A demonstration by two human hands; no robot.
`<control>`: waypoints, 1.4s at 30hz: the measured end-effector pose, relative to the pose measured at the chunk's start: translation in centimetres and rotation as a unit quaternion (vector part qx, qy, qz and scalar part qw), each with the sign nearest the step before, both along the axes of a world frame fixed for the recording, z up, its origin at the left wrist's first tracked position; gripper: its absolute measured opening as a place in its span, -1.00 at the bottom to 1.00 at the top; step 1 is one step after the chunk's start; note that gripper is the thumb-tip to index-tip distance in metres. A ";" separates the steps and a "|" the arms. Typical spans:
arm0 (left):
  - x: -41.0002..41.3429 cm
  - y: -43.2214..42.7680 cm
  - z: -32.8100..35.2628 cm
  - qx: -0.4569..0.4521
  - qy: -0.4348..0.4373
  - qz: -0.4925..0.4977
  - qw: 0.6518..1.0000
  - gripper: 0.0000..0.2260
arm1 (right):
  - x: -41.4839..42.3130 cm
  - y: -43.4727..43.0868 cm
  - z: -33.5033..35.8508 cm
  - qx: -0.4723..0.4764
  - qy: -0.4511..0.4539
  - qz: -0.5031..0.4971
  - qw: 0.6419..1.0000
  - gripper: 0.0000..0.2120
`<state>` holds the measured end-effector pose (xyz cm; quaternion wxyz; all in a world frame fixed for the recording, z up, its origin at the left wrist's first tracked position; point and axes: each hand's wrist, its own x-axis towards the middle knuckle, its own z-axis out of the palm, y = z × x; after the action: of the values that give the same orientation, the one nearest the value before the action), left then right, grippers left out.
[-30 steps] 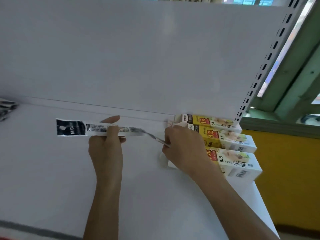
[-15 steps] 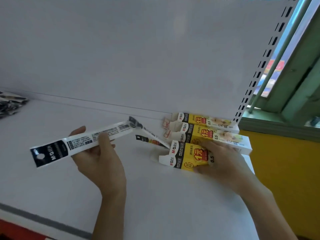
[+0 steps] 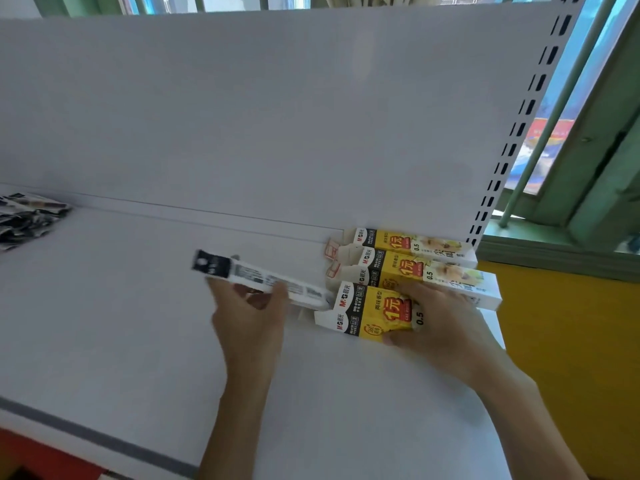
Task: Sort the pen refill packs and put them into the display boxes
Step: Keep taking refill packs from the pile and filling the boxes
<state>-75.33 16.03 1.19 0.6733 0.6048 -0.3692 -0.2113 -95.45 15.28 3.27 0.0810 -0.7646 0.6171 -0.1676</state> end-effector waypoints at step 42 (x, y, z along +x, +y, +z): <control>6.5 -3.4 -2.5 0.317 -0.419 -0.016 0.851 -0.69 | -0.6 -0.5 -0.3 -0.028 0.021 -0.011 0.999 -0.39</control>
<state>-68.85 12.63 -1.35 0.2232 0.8105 -0.5389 -0.0539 -96.00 14.80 2.95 0.0445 -0.7634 0.6216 -0.1698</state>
